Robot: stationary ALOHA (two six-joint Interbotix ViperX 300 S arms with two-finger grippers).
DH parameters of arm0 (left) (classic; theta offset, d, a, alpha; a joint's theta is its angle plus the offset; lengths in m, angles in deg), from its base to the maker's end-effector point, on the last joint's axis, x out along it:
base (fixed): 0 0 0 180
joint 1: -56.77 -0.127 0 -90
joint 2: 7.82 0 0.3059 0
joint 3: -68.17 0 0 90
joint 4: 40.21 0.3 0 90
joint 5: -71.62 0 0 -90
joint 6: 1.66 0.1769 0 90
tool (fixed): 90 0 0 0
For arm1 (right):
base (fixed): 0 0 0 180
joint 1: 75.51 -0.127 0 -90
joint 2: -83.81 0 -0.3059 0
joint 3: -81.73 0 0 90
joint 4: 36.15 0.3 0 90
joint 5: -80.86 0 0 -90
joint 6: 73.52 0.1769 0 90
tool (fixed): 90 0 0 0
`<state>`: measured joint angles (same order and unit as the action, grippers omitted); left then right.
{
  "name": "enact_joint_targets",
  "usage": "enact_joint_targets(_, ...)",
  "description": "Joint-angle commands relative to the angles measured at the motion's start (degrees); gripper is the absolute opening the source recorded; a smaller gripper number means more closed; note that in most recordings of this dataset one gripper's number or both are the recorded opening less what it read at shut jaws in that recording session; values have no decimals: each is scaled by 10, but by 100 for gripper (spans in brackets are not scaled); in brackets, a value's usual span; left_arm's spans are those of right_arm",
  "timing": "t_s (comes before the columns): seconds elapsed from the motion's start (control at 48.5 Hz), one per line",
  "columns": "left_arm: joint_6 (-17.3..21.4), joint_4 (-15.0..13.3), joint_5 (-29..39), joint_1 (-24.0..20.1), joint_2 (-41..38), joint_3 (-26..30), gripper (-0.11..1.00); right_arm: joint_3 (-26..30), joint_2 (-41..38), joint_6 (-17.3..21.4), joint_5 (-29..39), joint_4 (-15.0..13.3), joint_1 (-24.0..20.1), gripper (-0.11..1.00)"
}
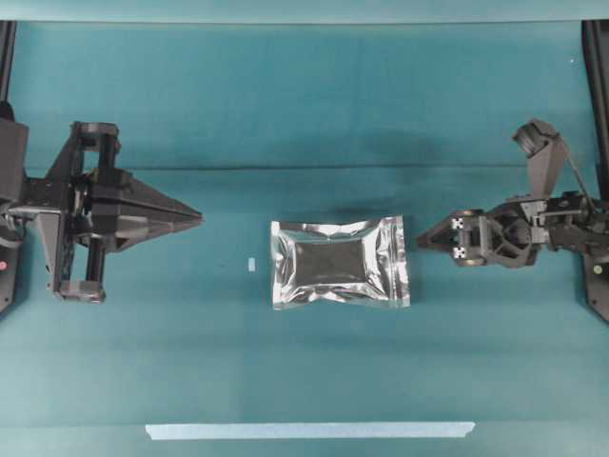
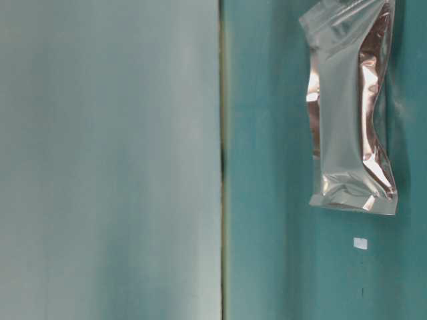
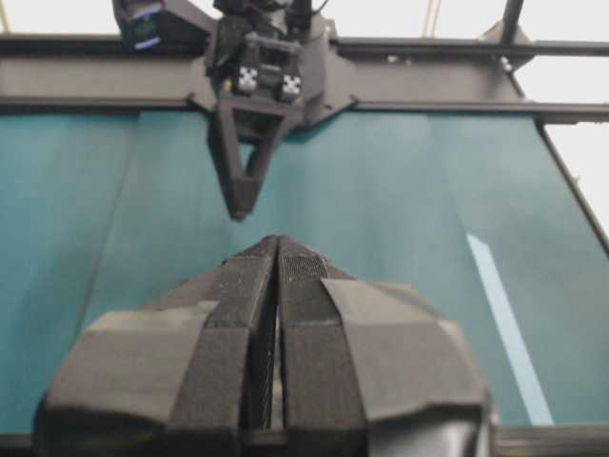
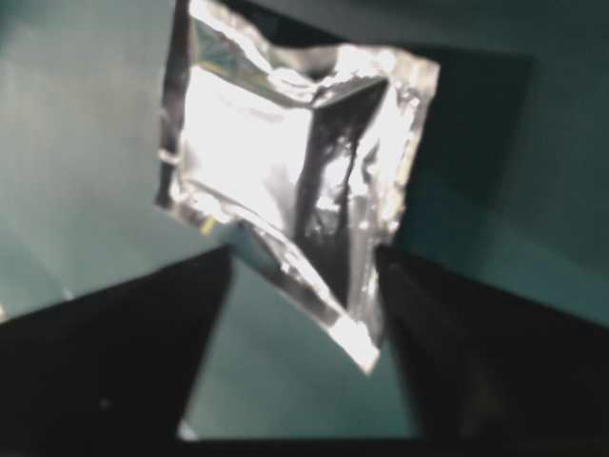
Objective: Hand over the silver zip bag and make it stand upright.
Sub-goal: 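Grasp the right edge of the silver bag with the right gripper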
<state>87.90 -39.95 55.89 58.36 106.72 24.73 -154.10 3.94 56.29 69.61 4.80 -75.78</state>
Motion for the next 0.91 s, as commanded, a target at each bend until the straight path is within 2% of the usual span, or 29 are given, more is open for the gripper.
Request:
enact_joint_targets(0.0,1,1,-3,0,2,14,-1,5,-4,15,-7,1,-5,85)
enact_joint_targets(0.268,1,1,-3,-10,-1,11,-1,6,-52,68,-11,1,-19,83)
enact_joint_targets(0.495,0,1,-2,-18,-2,11,-1,25,-126,71,-54,1,-28,83)
enact_joint_targets(0.887,-1,1,32,-19,2,11,-1,87,-211,71,-62,-8,-29,83)
